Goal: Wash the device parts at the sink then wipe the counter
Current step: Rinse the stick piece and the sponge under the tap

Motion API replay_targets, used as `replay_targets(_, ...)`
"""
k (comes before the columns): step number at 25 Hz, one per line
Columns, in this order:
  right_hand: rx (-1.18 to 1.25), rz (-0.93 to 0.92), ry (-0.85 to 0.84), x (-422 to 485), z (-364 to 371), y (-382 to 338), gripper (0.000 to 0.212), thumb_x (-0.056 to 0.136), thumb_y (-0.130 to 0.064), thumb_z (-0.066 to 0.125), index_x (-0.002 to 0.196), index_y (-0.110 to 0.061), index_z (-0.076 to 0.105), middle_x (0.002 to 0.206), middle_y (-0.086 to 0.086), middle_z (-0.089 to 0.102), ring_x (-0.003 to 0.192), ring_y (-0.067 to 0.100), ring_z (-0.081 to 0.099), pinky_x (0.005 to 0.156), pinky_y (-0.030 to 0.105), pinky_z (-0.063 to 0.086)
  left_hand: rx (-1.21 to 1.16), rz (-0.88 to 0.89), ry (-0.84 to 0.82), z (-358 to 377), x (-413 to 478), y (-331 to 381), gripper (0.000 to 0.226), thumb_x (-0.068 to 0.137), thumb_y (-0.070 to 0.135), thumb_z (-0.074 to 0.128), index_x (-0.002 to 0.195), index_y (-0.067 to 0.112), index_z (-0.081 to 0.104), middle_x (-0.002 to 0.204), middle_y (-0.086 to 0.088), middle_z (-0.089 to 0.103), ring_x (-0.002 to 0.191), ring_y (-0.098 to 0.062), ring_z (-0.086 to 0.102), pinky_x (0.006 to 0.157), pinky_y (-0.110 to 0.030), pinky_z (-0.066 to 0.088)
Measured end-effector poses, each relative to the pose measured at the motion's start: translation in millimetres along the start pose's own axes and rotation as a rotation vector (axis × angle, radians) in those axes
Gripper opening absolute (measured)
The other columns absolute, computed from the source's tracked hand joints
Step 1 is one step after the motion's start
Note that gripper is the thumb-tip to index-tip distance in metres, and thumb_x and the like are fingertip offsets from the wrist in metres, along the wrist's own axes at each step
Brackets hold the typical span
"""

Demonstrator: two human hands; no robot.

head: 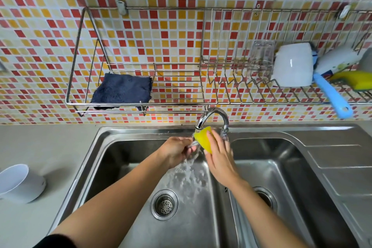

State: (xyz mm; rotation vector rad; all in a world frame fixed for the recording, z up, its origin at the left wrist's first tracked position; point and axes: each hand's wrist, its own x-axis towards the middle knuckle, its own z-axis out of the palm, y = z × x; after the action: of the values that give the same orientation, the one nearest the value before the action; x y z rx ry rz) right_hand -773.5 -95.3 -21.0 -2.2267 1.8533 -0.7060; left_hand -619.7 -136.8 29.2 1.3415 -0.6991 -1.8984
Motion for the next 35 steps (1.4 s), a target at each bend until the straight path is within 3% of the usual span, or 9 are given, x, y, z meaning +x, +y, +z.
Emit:
replay_targets(8,0.077,0.111,0.026,8,0,2,0.063,0.091,-0.045,0.014,0.148,-0.018,0.015,0.156,-0.001,0.017,0.130,0.029,0.032,0.109,0.044,0.030,-0.126,-0.088,-0.038,-1,-5,7,0.017,0.098,0.000,0.039,0.095,-0.005,0.054,0.057,-0.018,0.066,0.038,-0.009,0.056,0.038,-0.011,0.045)
replay_targets(12,0.064,0.040,-0.021,7,2,-1,0.056,0.098,-0.037,0.029,0.149,-0.019,0.012,0.156,0.000,0.014,0.138,0.028,0.024,0.111,0.034,0.017,-0.105,-0.087,-0.037,-2,-8,9,0.020,0.098,0.002,0.040,0.088,-0.002,0.056,0.053,-0.014,0.066,0.038,-0.008,0.058,0.037,-0.010,0.045)
replay_targets(14,0.129,0.115,0.026,9,2,-1,0.056,0.099,-0.029,0.036,0.148,-0.018,0.013,0.156,0.001,0.013,0.141,0.025,0.020,0.110,0.029,0.011,-0.065,-0.086,-0.041,-1,-9,9,0.020,0.098,0.003,0.040,0.088,0.000,0.057,0.052,-0.012,0.065,0.038,-0.008,0.059,0.036,-0.010,0.044)
replay_targets(17,0.121,0.046,-0.033,9,4,-4,0.055,0.099,-0.027,0.036,0.149,-0.021,0.013,0.157,0.000,0.013,0.141,0.022,0.017,0.113,0.033,0.014,0.007,-0.038,-0.028,-3,-8,7,0.022,0.098,0.005,0.041,0.085,0.002,0.058,0.054,-0.009,0.066,0.041,-0.008,0.060,0.038,-0.010,0.045)
replay_targets(19,0.190,0.104,-0.009,9,4,-6,0.054,0.099,-0.028,0.034,0.149,-0.021,0.012,0.157,0.000,0.013,0.142,0.020,0.015,0.113,0.033,0.013,0.035,-0.022,-0.043,-4,-7,5,0.021,0.097,0.006,0.045,0.085,0.001,0.061,0.061,-0.011,0.065,0.045,-0.008,0.061,0.042,-0.010,0.047)
replay_targets(23,0.170,0.063,-0.041,8,5,-4,0.054,0.099,-0.029,0.034,0.149,-0.020,0.014,0.156,0.000,0.015,0.140,0.019,0.019,0.112,0.032,0.018,0.327,0.063,-0.002,-5,-5,2,0.013,0.090,0.004,0.057,0.081,0.002,0.066,0.070,-0.011,0.061,0.053,-0.013,0.056,0.052,-0.020,0.047)
replay_targets(27,0.215,0.164,0.001,4,3,6,0.056,0.099,-0.029,0.034,0.149,-0.017,0.010,0.157,0.000,0.012,0.143,0.017,0.012,0.111,0.025,0.008,0.467,0.113,0.007,-9,-6,0,0.012,0.089,0.004,0.059,0.098,-0.001,0.065,0.073,-0.011,0.063,0.049,-0.012,0.052,0.045,-0.021,0.040)
replay_targets(31,0.228,0.155,0.005,-3,2,9,0.057,0.099,-0.028,0.035,0.149,-0.016,0.010,0.157,-0.001,0.011,0.143,0.016,0.011,0.115,0.030,0.010,0.332,0.167,-0.039,-9,-3,-1,0.044,0.088,-0.004,0.055,0.125,0.017,0.040,0.088,-0.020,0.056,0.060,-0.019,0.063,0.054,-0.025,0.056)
replay_targets(35,0.247,0.190,0.086,-4,5,6,0.056,0.099,-0.027,0.036,0.148,-0.015,0.014,0.156,0.001,0.015,0.142,0.020,0.016,0.116,0.036,0.017,0.341,0.279,0.014,-1,4,0,0.015,0.091,-0.001,0.054,0.102,0.005,0.046,0.087,-0.018,0.055,0.069,-0.025,0.062,0.061,-0.024,0.057)
